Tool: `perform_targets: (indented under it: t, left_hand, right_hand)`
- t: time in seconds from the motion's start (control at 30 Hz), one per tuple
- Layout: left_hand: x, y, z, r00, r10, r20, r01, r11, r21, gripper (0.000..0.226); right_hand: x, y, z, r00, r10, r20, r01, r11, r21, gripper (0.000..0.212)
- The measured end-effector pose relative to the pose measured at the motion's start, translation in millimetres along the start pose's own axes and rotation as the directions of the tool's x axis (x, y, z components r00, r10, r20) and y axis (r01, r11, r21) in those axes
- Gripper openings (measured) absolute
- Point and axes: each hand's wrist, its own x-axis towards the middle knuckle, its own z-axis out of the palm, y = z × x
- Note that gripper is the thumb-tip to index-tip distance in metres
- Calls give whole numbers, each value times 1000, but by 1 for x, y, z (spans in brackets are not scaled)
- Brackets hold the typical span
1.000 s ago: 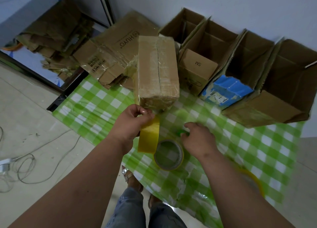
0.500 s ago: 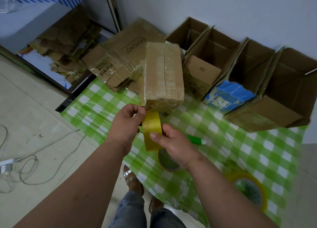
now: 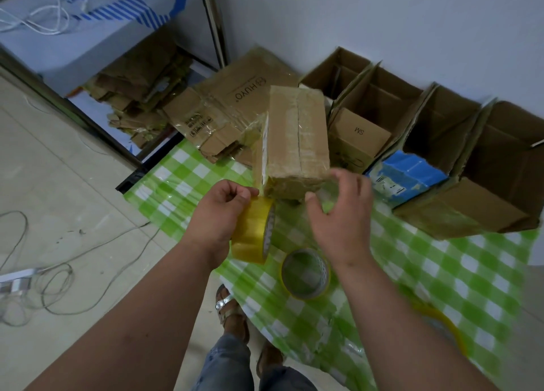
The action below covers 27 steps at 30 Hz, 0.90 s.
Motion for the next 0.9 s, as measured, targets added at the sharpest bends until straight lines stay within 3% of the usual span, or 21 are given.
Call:
perform_targets:
  t: [0.1, 0.23, 0.5, 0.77, 0.9]
  left_hand:
    - [4, -1, 0, 1000, -7, -18, 7, 1000, 22, 19]
    - [10, -6, 7, 999, -17, -32, 20, 996, 84, 18]
    - [18, -7, 14, 999, -5, -41, 10, 991, 135, 17]
    - [24, -8, 20, 999, 4, -42, 2, 989, 150, 18]
    - [24, -9, 21, 999, -1, -47, 9, 989, 150, 18]
  right_hand:
    - [25, 1, -2, 986, -102, 131, 122, 981, -153, 64]
    - [44, 5, 1, 941, -122, 315, 171, 976, -133, 59]
    - [46, 14, 0, 917, -199, 346, 244, 966, -90, 71]
    - [46, 16, 3, 910, -290, 295, 333, 937, -104, 61]
    - [47, 24, 2, 894, -260, 365, 339, 925, -170, 77]
